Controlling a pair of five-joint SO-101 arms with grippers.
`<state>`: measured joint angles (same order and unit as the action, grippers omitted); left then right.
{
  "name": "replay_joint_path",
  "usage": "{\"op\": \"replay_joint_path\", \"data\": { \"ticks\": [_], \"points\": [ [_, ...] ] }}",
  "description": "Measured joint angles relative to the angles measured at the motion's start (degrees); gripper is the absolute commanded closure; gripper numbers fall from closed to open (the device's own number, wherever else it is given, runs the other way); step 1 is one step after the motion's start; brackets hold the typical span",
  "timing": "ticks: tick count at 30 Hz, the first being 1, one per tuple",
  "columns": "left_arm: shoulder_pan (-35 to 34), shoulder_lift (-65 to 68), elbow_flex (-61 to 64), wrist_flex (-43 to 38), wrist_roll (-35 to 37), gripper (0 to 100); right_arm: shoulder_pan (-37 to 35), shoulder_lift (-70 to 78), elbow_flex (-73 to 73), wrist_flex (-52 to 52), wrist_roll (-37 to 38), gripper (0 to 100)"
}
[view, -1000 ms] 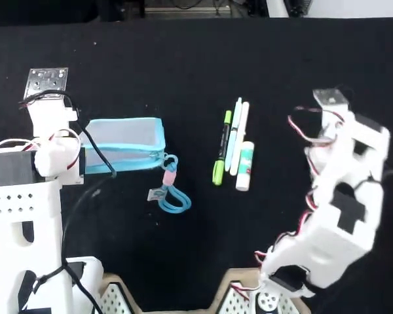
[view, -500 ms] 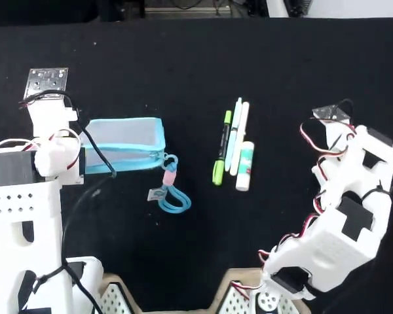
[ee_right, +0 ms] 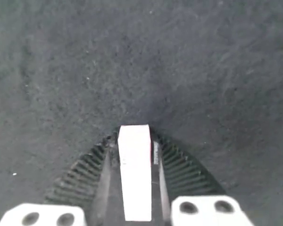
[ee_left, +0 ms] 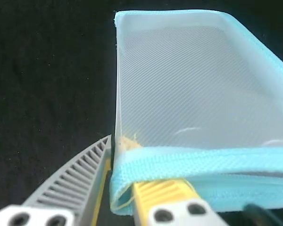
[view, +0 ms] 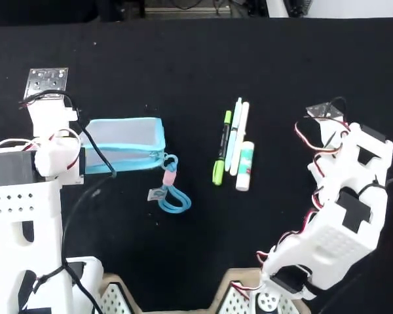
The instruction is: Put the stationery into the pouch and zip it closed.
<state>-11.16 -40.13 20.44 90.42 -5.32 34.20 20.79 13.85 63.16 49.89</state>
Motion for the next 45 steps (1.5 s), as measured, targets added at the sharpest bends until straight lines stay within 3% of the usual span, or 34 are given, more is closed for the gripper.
{"op": "replay_joint_path", "data": {
  "ticks": [7, 14, 18, 24, 31, 37, 45],
  "points": [
    [-0.09, 0.00, 0.00, 0.00, 0.00, 97, 1.23, -5.80, -1.49, 5.80, 0.00, 98.8],
    [-0.09, 0.00, 0.00, 0.00, 0.00, 97, 0.79, -27.43, 5.45, 13.01, 0.35, 98.8],
    [-0.09, 0.00, 0.00, 0.00, 0.00, 97, -4.40, -41.67, 11.52, 13.36, -1.76, 98.8],
    [-0.09, 0.00, 0.00, 0.00, 0.00, 97, -20.31, -63.74, 12.84, 15.12, -15.12, 98.7],
    [-0.09, 0.00, 0.00, 0.00, 0.00, 97, -50.55, -83.78, 12.92, 12.13, -34.46, 98.4],
    [-0.09, 0.00, 0.00, 0.00, 0.00, 97, -71.30, -91.78, 22.24, -2.81, -45.01, 98.4],
    [-0.09, 0.00, 0.00, 0.00, 0.00, 97, -83.60, -95.38, 41.85, -30.95, -45.89, 98.6]
  ]
}}
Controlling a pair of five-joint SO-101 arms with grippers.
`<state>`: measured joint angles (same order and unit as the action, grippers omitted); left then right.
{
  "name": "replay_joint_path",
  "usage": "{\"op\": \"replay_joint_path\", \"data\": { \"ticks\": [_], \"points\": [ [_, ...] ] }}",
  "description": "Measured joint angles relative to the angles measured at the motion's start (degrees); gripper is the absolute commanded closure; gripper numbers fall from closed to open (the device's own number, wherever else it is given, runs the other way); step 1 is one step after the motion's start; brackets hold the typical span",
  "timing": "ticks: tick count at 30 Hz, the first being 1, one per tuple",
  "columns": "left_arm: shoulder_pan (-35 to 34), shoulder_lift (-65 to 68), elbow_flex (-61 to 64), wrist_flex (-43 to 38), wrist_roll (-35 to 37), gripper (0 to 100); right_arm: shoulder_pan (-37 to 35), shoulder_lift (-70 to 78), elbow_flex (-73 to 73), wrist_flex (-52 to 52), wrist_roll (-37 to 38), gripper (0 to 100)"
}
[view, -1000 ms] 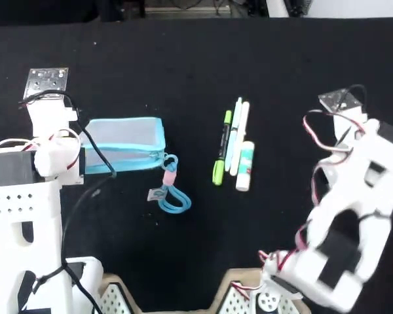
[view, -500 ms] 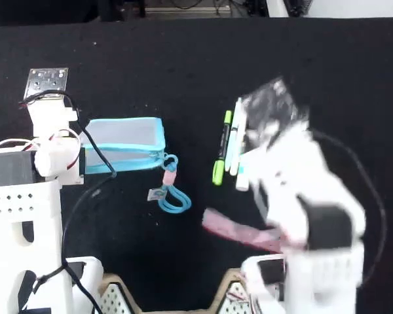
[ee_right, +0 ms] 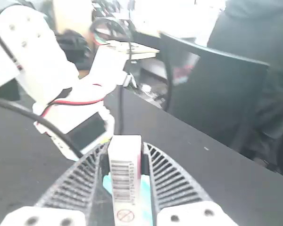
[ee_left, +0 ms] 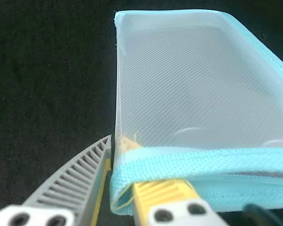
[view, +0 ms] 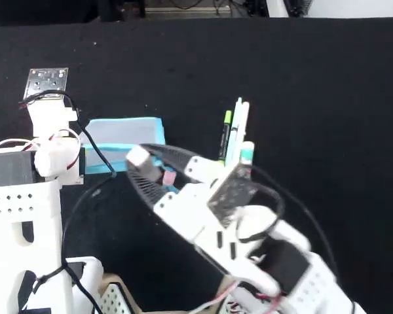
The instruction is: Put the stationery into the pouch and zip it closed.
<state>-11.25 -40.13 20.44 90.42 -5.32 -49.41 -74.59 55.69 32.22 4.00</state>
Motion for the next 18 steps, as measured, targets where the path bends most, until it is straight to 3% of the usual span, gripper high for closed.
{"op": "replay_joint_path", "data": {
  "ticks": [12, 18],
  "points": [
    [0.00, 0.00, 0.09, 0.00, 0.00, 97, -1.23, -0.09, 27.08, -43.34, 0.00, 98.7],
    [0.00, 0.00, 0.44, 0.00, 0.00, 97, -1.23, -0.09, 28.75, -50.02, 0.00, 98.7]
  ]
}}
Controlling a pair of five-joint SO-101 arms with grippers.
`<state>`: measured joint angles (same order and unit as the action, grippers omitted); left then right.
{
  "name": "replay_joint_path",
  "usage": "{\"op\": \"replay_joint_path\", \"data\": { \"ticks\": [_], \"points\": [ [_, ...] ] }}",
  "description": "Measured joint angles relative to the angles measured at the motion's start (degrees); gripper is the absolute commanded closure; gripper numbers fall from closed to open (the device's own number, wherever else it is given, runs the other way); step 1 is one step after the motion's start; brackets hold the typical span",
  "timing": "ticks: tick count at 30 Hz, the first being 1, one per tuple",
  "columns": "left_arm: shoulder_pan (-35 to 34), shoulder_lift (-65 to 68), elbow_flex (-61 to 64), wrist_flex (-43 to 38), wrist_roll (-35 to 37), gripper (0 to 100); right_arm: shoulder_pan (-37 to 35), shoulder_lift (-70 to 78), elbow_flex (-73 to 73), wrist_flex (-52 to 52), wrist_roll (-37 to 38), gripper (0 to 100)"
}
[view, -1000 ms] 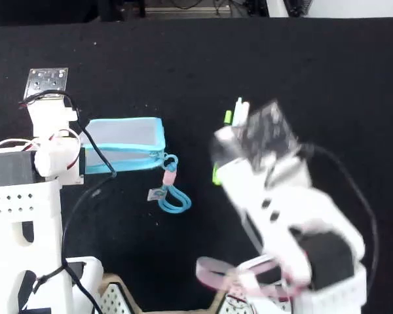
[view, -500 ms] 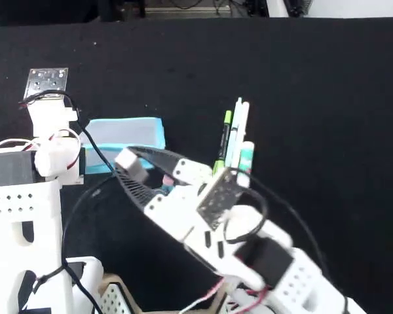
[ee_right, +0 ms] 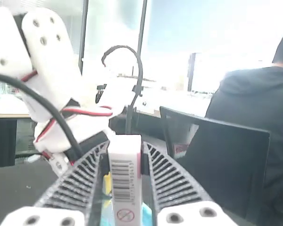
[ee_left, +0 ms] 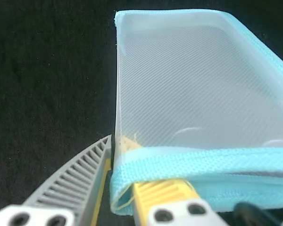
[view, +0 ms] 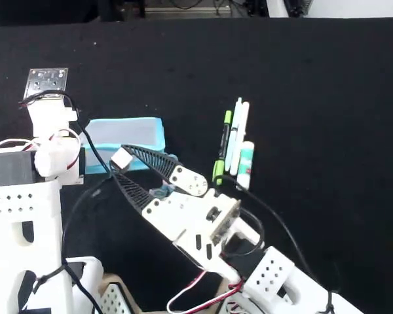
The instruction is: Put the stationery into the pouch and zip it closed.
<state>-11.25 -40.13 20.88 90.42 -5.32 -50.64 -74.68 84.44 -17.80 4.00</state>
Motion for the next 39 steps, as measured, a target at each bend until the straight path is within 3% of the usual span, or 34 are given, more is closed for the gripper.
{"op": "replay_joint_path", "data": {
  "ticks": [12, 28, 35, 39],
  "points": [
    [0.00, -0.09, 0.26, 0.00, 0.00, 97, 3.52, 0.70, 0.79, -0.70, 0.00, 98.7],
    [0.09, 0.70, 0.35, -0.62, 0.00, 97, 5.71, 30.42, -5.01, -18.11, -0.09, 98.3],
    [0.18, 0.70, 0.35, -0.62, 0.00, 97, 5.71, 24.79, 0.00, -18.81, -0.09, 98.6],
    [0.18, 0.70, 0.35, -0.62, 0.00, 97, 5.80, 17.93, 1.67, -14.07, -0.09, 98.6]
  ]
}}
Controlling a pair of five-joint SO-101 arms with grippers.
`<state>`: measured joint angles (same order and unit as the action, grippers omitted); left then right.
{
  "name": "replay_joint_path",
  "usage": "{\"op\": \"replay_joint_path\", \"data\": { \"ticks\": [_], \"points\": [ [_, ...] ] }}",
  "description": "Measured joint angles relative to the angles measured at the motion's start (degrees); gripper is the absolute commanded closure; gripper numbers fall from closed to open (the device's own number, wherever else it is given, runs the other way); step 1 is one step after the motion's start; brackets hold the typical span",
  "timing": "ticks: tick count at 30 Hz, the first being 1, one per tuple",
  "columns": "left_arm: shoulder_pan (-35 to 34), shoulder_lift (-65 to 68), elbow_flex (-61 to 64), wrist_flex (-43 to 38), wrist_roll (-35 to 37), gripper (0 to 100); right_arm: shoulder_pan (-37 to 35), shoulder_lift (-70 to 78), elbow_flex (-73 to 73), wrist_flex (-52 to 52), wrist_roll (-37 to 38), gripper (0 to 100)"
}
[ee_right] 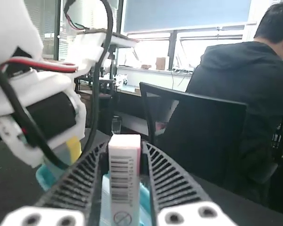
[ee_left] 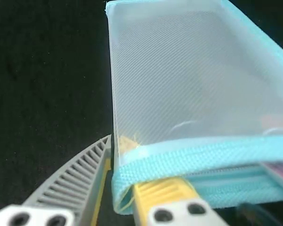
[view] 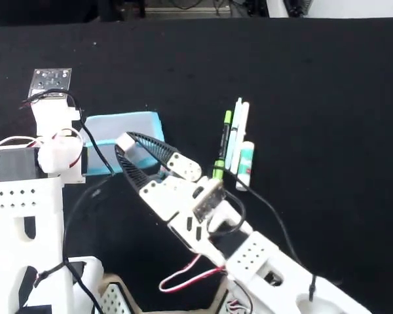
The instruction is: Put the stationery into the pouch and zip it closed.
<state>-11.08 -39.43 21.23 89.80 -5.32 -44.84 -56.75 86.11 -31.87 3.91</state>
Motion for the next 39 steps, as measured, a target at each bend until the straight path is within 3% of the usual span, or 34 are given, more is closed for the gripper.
{"op": "replay_joint_path", "data": {
  "ticks": [23, 31, 39],
  "points": [
    [0.00, 0.00, 0.00, 0.00, 0.00, 97, -0.26, -44.13, 8.88, 41.41, 0.00, 98.6],
    [0.00, 0.09, 0.09, 0.00, 0.00, 97, -5.63, -46.07, 10.29, 45.01, 11.69, 98.6],
    [0.00, 0.09, 0.09, 0.00, 0.00, 97, -5.63, -36.66, 2.90, 47.82, 9.67, 98.6]
  ]
}}
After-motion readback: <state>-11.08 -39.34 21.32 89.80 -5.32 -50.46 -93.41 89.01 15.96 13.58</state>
